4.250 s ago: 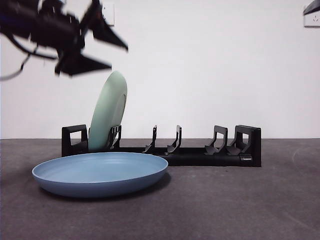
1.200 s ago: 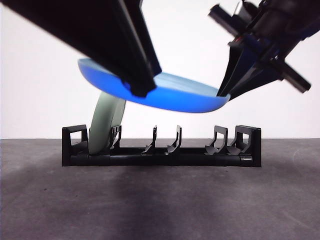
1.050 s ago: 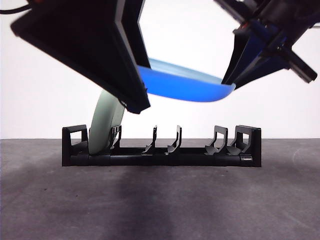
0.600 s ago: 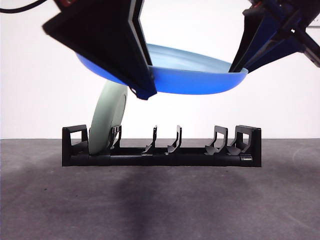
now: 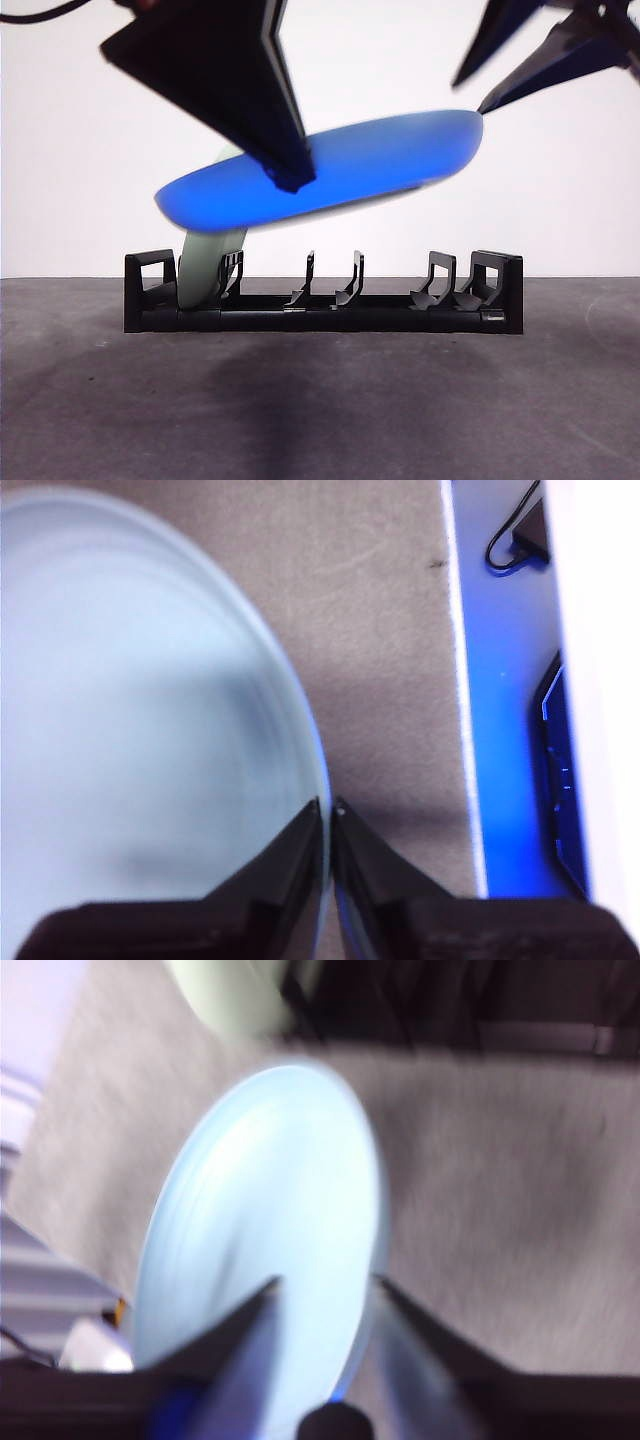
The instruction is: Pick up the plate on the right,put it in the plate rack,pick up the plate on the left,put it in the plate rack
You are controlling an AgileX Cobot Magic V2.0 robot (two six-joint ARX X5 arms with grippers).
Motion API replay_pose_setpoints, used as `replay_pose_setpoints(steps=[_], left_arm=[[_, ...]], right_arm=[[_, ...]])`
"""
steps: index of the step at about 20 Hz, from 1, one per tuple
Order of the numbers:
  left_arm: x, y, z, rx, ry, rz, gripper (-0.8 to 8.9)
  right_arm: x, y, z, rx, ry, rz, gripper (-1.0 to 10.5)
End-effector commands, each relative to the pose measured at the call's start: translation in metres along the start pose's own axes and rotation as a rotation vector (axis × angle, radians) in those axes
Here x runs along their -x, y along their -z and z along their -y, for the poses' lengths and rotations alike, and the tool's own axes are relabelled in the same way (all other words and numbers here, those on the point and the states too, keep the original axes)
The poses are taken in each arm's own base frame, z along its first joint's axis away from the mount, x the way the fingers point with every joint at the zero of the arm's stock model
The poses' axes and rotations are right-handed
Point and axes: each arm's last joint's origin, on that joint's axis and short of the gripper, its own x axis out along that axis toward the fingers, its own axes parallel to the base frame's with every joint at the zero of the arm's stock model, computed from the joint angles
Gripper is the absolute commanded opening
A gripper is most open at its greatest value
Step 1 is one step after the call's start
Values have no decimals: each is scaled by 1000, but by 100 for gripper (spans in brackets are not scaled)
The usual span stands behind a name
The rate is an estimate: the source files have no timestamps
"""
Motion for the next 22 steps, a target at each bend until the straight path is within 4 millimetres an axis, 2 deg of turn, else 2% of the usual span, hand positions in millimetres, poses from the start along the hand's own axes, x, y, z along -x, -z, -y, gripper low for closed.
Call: replay_pose_setpoints(steps=[1, 4, 6, 8, 11, 17, 22], left_arm=[[-1, -5, -3, 23, -35, 56, -8], [0, -15, -11, 60, -98, 170, -9], [2, -21, -25, 160, -119, 310, -9], [5, -21, -46, 312, -115, 470, -9], [9, -10, -84, 540, -119, 659, -9], [8, 15, -134, 805, -55, 928, -9], [-12, 34, -164, 1002, -36, 1073, -9]], right_arm=[[14, -7, -2, 27, -11, 94, 568], [45, -12, -9, 75, -31, 268, 567], [68, -13, -15, 106, -28, 409, 566], [91, -9, -20, 123, 33, 546, 566], [120, 4, -29, 130, 142, 718, 564], [144, 18, -36, 146, 202, 835, 563], [147, 22, -37, 149, 200, 841, 563]])
